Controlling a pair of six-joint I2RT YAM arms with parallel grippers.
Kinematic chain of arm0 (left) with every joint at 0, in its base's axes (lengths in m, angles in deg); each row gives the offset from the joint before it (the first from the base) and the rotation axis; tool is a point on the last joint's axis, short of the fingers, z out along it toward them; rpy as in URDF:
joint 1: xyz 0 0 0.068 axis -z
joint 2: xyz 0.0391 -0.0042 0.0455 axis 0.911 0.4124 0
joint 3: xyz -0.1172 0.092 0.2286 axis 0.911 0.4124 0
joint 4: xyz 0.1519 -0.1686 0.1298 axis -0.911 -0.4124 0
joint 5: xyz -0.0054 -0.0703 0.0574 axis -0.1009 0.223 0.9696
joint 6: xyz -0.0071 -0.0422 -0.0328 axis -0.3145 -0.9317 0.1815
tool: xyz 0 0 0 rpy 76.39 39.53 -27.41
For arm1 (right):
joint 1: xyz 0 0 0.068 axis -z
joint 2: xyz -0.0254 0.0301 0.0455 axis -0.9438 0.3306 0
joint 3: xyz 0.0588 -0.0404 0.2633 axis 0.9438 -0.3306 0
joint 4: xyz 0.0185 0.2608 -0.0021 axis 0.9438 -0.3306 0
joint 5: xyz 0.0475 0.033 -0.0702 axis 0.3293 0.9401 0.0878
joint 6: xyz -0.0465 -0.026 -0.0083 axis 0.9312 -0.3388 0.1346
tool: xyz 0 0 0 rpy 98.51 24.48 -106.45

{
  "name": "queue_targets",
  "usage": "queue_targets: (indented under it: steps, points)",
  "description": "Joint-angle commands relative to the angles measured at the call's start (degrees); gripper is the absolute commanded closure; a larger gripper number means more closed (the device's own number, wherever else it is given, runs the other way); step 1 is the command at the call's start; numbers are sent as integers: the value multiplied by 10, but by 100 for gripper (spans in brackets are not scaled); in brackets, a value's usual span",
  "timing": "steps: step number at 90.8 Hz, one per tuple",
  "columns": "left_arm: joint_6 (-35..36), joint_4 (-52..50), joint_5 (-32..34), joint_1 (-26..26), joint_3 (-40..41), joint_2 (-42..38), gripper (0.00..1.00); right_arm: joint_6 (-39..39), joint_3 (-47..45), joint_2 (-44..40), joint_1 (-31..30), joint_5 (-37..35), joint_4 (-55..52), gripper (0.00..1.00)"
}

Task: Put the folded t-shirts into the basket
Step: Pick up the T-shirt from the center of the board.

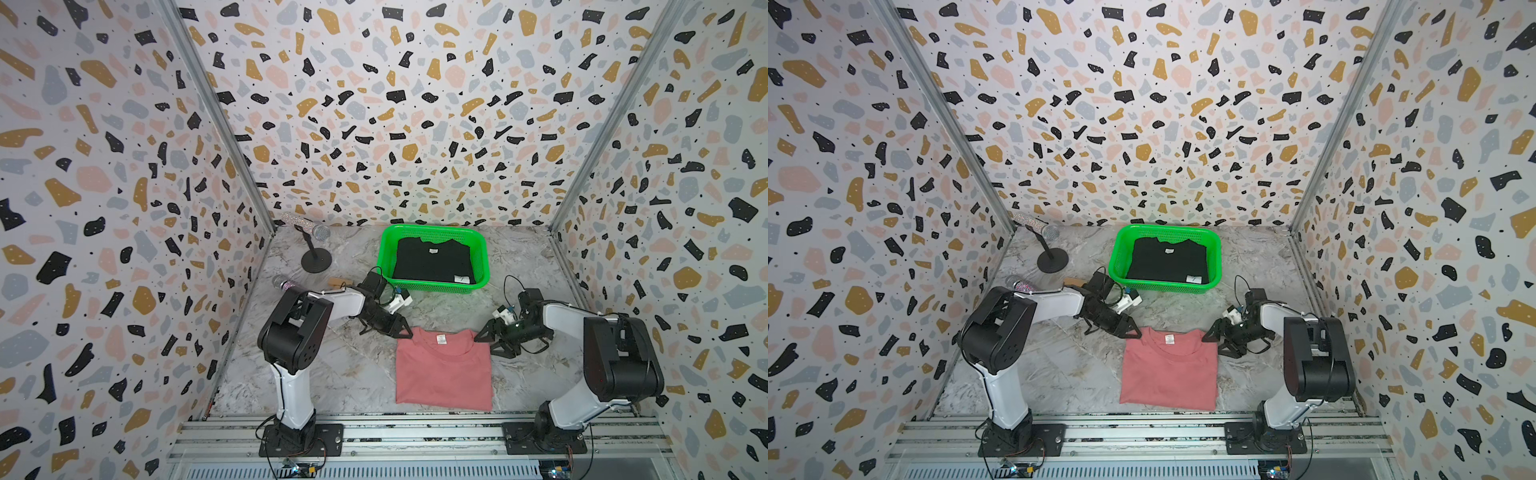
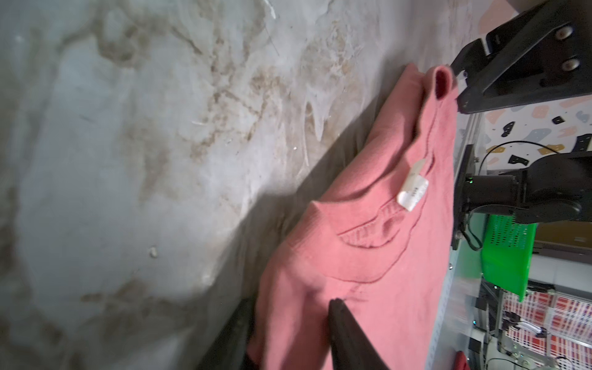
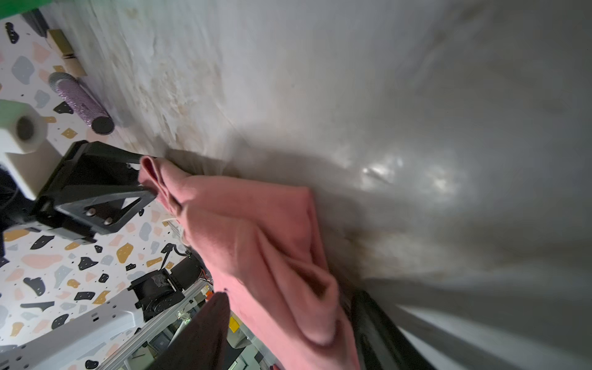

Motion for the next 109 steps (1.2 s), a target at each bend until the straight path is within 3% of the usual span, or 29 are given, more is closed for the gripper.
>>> queue_targets:
  steps: [1, 25, 34, 64, 76, 109]
  points:
    - [8, -37, 10, 7, 18, 21, 69, 2, -16, 20, -3, 13, 37, 35]
    - [37, -39, -9, 7, 9, 10, 100, -21, -45, 49, -5, 84, 140, 39]
    - [44, -41, -12, 7, 3, 11, 100, -29, -50, 56, -5, 113, 174, 44]
    - [76, -79, -40, -20, -18, -22, 100, -96, -76, -26, -5, 162, 290, 100]
    - [119, -121, -39, -27, -35, -49, 100, -127, -85, -79, -5, 169, 346, 100]
    - [119, -154, -62, -30, -91, -125, 100, -175, -52, -197, -5, 154, 361, 100]
